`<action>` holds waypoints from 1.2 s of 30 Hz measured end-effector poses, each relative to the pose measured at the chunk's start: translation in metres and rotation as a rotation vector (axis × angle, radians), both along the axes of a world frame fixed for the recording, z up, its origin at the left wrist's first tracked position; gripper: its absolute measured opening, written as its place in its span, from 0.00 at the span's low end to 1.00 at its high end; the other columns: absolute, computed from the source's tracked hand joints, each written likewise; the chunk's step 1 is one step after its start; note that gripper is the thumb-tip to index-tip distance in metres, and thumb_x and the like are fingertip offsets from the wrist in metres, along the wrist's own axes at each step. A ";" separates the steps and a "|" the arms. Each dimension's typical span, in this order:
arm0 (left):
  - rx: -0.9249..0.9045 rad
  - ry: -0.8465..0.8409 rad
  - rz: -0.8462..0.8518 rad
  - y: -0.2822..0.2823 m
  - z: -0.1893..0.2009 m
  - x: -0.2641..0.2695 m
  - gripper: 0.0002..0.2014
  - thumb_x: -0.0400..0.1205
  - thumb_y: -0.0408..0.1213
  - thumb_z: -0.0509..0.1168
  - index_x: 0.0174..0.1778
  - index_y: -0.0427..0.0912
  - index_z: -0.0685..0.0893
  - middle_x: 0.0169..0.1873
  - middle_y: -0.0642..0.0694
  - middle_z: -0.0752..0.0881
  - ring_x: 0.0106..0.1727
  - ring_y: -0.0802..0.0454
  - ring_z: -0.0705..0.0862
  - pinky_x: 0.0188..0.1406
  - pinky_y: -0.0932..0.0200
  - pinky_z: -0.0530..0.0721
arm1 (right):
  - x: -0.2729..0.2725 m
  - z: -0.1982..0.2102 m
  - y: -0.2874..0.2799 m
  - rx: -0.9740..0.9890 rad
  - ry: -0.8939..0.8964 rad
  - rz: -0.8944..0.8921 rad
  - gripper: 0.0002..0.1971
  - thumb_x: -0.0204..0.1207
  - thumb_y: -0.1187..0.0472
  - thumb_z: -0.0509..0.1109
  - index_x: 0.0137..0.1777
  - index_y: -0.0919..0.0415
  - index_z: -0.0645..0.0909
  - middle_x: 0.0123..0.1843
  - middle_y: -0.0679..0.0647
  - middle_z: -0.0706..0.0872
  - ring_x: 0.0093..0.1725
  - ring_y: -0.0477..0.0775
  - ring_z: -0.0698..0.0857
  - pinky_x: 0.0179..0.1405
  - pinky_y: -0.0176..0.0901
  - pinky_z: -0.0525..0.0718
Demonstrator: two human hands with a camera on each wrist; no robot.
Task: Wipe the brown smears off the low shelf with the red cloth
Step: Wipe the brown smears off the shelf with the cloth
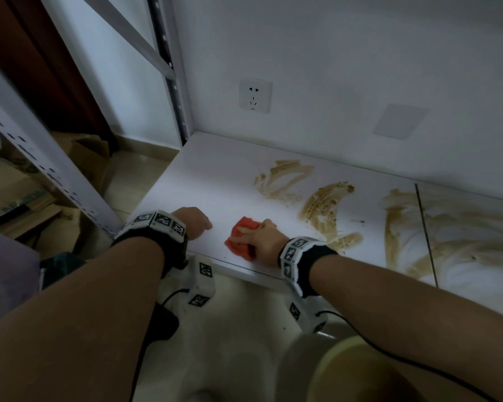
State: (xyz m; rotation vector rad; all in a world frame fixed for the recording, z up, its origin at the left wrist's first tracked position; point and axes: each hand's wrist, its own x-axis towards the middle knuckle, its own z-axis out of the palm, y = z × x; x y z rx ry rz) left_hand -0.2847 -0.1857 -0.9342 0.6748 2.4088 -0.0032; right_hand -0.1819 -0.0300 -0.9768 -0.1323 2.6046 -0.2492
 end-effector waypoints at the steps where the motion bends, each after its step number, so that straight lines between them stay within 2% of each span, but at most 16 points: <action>1: -0.002 0.006 0.007 -0.001 0.002 -0.001 0.23 0.85 0.25 0.51 0.74 0.45 0.77 0.77 0.45 0.71 0.78 0.48 0.69 0.79 0.59 0.64 | 0.001 0.000 -0.009 -0.008 -0.001 0.028 0.23 0.84 0.50 0.57 0.78 0.35 0.62 0.82 0.47 0.62 0.67 0.64 0.67 0.73 0.54 0.65; 4: -0.027 -0.006 0.003 -0.004 0.004 0.001 0.23 0.85 0.25 0.52 0.74 0.43 0.77 0.77 0.45 0.71 0.77 0.48 0.70 0.78 0.60 0.65 | 0.003 0.006 -0.030 -0.003 -0.010 0.121 0.23 0.85 0.53 0.57 0.79 0.37 0.62 0.81 0.43 0.64 0.68 0.64 0.68 0.72 0.54 0.66; 7: -0.043 -0.013 -0.023 -0.001 0.008 0.007 0.22 0.86 0.27 0.52 0.75 0.41 0.75 0.78 0.44 0.70 0.78 0.47 0.69 0.78 0.60 0.64 | 0.008 0.010 -0.036 0.042 -0.039 0.216 0.24 0.85 0.55 0.58 0.80 0.41 0.62 0.83 0.45 0.61 0.73 0.65 0.66 0.76 0.49 0.62; 9: -0.048 -0.009 -0.039 0.003 0.012 0.012 0.21 0.87 0.30 0.52 0.76 0.40 0.73 0.79 0.43 0.68 0.79 0.46 0.67 0.80 0.58 0.62 | 0.015 0.011 -0.031 0.020 -0.085 0.162 0.25 0.83 0.57 0.62 0.79 0.41 0.64 0.82 0.49 0.63 0.76 0.66 0.65 0.77 0.53 0.63; 11: -0.050 0.006 -0.060 0.007 0.018 0.014 0.21 0.88 0.32 0.51 0.77 0.40 0.72 0.79 0.42 0.67 0.80 0.45 0.66 0.80 0.56 0.61 | 0.024 0.014 -0.020 -0.020 -0.127 0.028 0.27 0.81 0.60 0.65 0.77 0.40 0.68 0.79 0.55 0.67 0.76 0.67 0.67 0.76 0.58 0.67; 13: -0.052 0.027 -0.077 0.009 0.022 0.015 0.21 0.88 0.32 0.51 0.78 0.40 0.71 0.80 0.42 0.66 0.80 0.45 0.65 0.81 0.55 0.60 | 0.035 0.019 -0.006 0.027 -0.144 -0.019 0.27 0.81 0.59 0.64 0.78 0.41 0.66 0.79 0.58 0.67 0.76 0.67 0.68 0.75 0.57 0.69; 16: -0.066 0.019 -0.111 0.012 0.025 0.019 0.22 0.88 0.31 0.49 0.79 0.41 0.69 0.80 0.42 0.64 0.81 0.45 0.63 0.81 0.55 0.59 | 0.044 0.030 0.001 0.215 -0.179 0.079 0.29 0.84 0.56 0.59 0.83 0.43 0.54 0.83 0.55 0.57 0.72 0.67 0.68 0.71 0.53 0.67; 19: -0.060 0.012 -0.138 0.016 0.025 0.021 0.22 0.88 0.30 0.49 0.79 0.43 0.69 0.81 0.44 0.64 0.81 0.46 0.63 0.81 0.57 0.58 | 0.038 0.024 -0.001 0.337 -0.216 0.207 0.34 0.83 0.53 0.60 0.83 0.43 0.44 0.86 0.51 0.45 0.76 0.67 0.62 0.75 0.54 0.63; 21: -0.036 0.012 -0.152 0.019 0.025 0.020 0.22 0.88 0.30 0.49 0.78 0.43 0.70 0.80 0.45 0.65 0.81 0.47 0.64 0.80 0.59 0.59 | 0.028 0.019 -0.002 0.290 -0.206 0.158 0.35 0.83 0.52 0.60 0.83 0.42 0.44 0.86 0.50 0.43 0.79 0.68 0.58 0.78 0.60 0.63; 23: -0.008 0.012 -0.154 0.024 0.023 0.017 0.21 0.88 0.30 0.50 0.77 0.43 0.72 0.79 0.46 0.67 0.80 0.48 0.66 0.79 0.60 0.61 | 0.015 0.017 -0.002 0.246 -0.189 0.105 0.34 0.83 0.57 0.60 0.84 0.44 0.46 0.86 0.51 0.43 0.82 0.68 0.53 0.80 0.63 0.59; 27: 0.070 0.003 -0.148 0.035 0.015 0.005 0.21 0.86 0.29 0.52 0.75 0.43 0.75 0.77 0.46 0.71 0.78 0.48 0.69 0.78 0.59 0.65 | -0.011 0.020 0.000 0.249 -0.216 0.044 0.40 0.82 0.64 0.62 0.84 0.45 0.40 0.86 0.49 0.37 0.83 0.67 0.48 0.80 0.63 0.56; 31: 0.094 -0.007 -0.132 0.043 0.009 0.000 0.21 0.85 0.28 0.54 0.74 0.43 0.77 0.76 0.46 0.73 0.77 0.48 0.70 0.77 0.60 0.66 | -0.027 0.023 0.011 0.241 -0.247 -0.011 0.43 0.80 0.66 0.65 0.83 0.44 0.39 0.85 0.50 0.36 0.84 0.67 0.45 0.80 0.65 0.57; 36: 0.114 -0.032 -0.134 0.054 0.008 -0.005 0.21 0.85 0.27 0.54 0.74 0.43 0.76 0.77 0.46 0.72 0.77 0.48 0.70 0.76 0.60 0.67 | -0.024 0.028 0.029 0.197 -0.247 -0.120 0.37 0.83 0.65 0.58 0.84 0.47 0.41 0.86 0.52 0.38 0.83 0.69 0.46 0.80 0.67 0.57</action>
